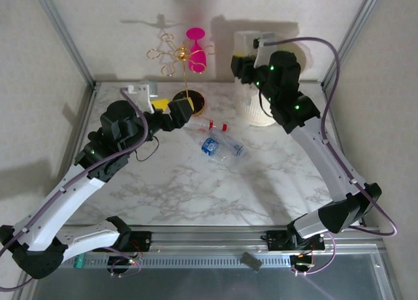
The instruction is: Put the plastic bottles in the bin
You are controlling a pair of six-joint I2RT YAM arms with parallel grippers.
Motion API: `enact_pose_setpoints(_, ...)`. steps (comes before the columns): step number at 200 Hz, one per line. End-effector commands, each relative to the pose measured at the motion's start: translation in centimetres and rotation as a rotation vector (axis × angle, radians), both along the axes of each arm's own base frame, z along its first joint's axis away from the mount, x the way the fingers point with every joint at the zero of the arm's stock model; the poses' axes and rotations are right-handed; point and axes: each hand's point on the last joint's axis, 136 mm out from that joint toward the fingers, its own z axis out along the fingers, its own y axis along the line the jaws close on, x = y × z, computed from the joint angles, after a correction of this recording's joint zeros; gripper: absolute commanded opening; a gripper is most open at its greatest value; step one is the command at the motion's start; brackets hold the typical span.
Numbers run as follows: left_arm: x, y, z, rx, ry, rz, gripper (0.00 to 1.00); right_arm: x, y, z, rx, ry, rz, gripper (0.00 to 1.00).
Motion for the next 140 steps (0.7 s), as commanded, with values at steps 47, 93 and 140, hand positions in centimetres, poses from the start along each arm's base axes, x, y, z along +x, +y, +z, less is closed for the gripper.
enact_pose_setpoints(47, 1.8, -2.3, -2.4, -0.002, 0.041, -0.034, 0.99, 9.8, -5.6, 2.8, -0.118, -0.131, -0.319, 0.33)
enact_pose_setpoints(93, 1.8, -2.3, -5.3, 0.031, 0.097, -0.036, 0.99, 14.7, -7.4, -0.5, -0.133, -0.071, -0.333, 0.34)
enact_pose_setpoints(140, 1.8, -2.5, -6.7, 0.045, 0.121, -0.042, 1.00, 17.8, -7.7, -6.8, -0.160, 0.070, -0.263, 0.34)
